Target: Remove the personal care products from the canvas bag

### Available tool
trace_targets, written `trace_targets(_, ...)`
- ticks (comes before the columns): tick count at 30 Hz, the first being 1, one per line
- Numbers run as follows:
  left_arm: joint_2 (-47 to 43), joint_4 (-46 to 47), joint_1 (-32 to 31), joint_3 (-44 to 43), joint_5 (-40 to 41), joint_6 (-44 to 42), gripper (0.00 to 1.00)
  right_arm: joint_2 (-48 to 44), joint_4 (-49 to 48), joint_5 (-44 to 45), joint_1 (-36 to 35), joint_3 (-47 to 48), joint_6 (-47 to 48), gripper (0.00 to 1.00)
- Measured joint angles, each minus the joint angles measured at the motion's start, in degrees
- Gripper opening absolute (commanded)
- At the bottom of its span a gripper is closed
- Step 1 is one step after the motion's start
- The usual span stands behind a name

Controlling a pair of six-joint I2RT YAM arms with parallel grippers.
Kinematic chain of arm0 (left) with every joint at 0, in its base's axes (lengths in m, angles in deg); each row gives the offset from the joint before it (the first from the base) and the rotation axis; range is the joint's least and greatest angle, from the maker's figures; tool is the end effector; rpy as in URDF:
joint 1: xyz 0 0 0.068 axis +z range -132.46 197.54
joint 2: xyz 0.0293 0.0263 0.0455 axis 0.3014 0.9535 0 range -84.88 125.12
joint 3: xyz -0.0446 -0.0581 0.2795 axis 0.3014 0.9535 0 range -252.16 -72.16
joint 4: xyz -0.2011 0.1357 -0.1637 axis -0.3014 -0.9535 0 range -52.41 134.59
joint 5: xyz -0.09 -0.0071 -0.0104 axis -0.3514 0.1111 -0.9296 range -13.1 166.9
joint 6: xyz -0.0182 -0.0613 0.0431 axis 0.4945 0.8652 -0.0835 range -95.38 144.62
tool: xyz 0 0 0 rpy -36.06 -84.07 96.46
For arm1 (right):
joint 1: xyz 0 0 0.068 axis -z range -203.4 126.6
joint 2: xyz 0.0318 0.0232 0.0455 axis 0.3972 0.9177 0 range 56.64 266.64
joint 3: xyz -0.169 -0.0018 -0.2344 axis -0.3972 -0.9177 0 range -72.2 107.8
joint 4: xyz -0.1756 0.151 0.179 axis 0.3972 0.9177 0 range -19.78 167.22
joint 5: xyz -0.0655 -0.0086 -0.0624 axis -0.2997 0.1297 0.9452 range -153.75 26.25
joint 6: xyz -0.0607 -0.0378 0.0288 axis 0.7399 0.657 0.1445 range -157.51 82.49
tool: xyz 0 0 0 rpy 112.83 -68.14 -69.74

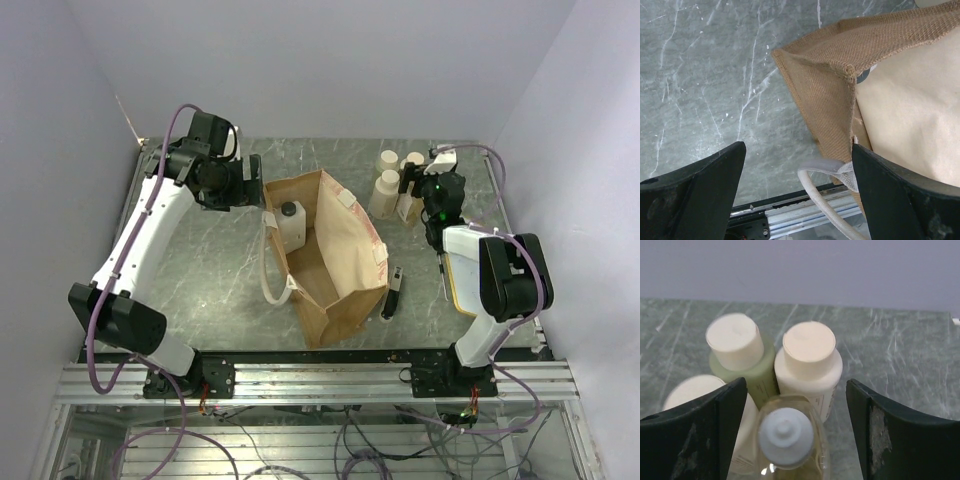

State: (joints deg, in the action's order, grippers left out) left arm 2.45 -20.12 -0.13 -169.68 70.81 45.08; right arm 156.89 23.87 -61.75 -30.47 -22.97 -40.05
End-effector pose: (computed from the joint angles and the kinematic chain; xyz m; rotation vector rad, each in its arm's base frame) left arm 0.3322 -0.1132 0.3887 -0.0189 2.5620 -0.3967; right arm 0.4276 0.0508 0.1998 -0.0388 1.6527 0.0989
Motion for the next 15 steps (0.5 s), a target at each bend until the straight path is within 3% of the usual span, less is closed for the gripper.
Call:
trace_targets(9, -7.15, 0.09, 0.02, 4.13, -1.29, 3.17, 0.98, -10.93, 6.38, 0.20, -0.04, 0.37, -0.02, 0.83)
trace_targets(15, -14.88, 0.70, 0.17, 12.04, -5.44, 7.34, 0.98, -22.97, 18.25, -0.11, -0.07, 0.37, -3.91, 0.84)
